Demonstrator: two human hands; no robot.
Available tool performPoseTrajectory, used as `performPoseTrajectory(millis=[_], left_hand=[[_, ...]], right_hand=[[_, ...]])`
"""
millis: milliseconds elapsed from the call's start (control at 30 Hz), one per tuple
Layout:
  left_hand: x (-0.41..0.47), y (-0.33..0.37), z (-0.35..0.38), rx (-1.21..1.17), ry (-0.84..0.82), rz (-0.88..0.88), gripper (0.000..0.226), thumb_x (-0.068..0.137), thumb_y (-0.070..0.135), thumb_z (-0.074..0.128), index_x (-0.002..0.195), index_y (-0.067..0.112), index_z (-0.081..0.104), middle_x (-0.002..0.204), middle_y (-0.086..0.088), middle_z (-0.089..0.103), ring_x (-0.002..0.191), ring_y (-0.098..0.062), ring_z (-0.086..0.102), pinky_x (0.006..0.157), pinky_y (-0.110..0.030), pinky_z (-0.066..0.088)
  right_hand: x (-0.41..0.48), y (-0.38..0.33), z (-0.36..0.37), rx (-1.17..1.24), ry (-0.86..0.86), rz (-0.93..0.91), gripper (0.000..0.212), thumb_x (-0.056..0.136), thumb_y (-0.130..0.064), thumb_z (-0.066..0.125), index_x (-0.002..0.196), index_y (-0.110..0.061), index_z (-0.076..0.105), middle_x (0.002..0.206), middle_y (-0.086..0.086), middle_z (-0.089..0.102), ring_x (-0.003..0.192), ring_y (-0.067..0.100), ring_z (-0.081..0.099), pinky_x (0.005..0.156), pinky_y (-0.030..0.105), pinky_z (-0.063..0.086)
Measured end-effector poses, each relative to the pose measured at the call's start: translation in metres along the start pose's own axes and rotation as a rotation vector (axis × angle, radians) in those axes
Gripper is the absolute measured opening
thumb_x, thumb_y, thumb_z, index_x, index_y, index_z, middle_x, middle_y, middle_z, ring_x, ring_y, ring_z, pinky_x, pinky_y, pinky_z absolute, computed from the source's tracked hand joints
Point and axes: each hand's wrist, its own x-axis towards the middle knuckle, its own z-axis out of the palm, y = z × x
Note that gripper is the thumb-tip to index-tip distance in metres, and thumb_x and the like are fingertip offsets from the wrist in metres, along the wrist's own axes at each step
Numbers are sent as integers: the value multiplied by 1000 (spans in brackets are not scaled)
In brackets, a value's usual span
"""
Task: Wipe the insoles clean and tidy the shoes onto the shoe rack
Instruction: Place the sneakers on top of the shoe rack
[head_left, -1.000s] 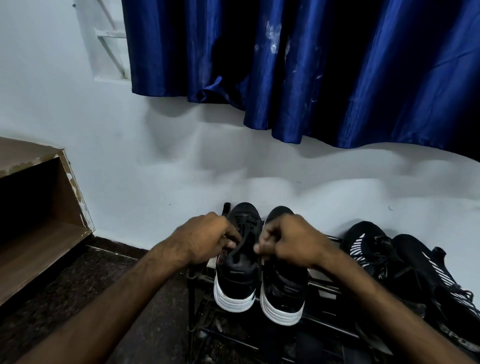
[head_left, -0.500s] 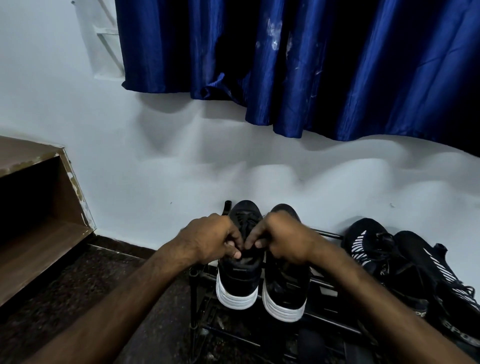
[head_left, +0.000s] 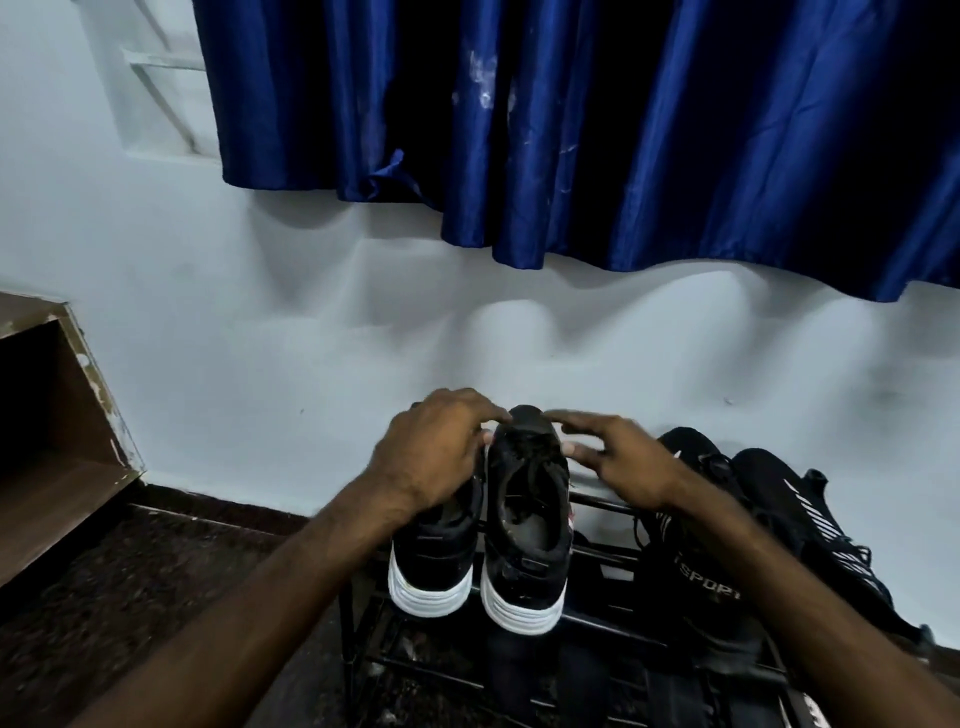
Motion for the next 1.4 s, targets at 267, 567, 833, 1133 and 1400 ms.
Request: performPoseTrajectory(millis=[267,567,833,1133,1400], left_hand=[[15,30,43,294,-153,-10,45,90,53,59,131,35,55,127,5,57,119,-20,52,96,-41,44],[13,26,25,129,-252,-69,52,76,39,80,121,41,56,115,11,61,108,-14,59,78,-29,41],[6,32,24,125,-191,-41,46,82,34,75,123,37,54,121,10,61,114,-15,56,83,-31,43],[-30,-20,3,-195,-519,-495,149,34,92,64,155,31,3,159,-3,24,145,-24,27,118,-45,27],[-51,-33,2,-238,-397,-521,108,57,61,80,146,24,31,128,0,61,110,-19,61,100,-34,48]], right_hand=[[-4,-2,16,-77,59,-28,23,87,-23,73,110,-20,74,94,-6,70,87,9,63,80,25,49],[-16,-41,18,-124,-52,168,6,83,-26,76,77,-24,76,67,-9,68,66,5,63,68,22,49],[-27,-60,21,-515,-20,165,29,78,-48,76,91,-24,68,85,-3,55,92,23,64,69,29,42],[-24,-26,31,19,-165,480,60,74,-38,80,120,-14,49,111,9,65,91,29,70,71,42,61],[-22,-26,41,-206,-68,340,36,80,-30,67,111,-11,65,106,11,69,98,27,64,86,35,53]])
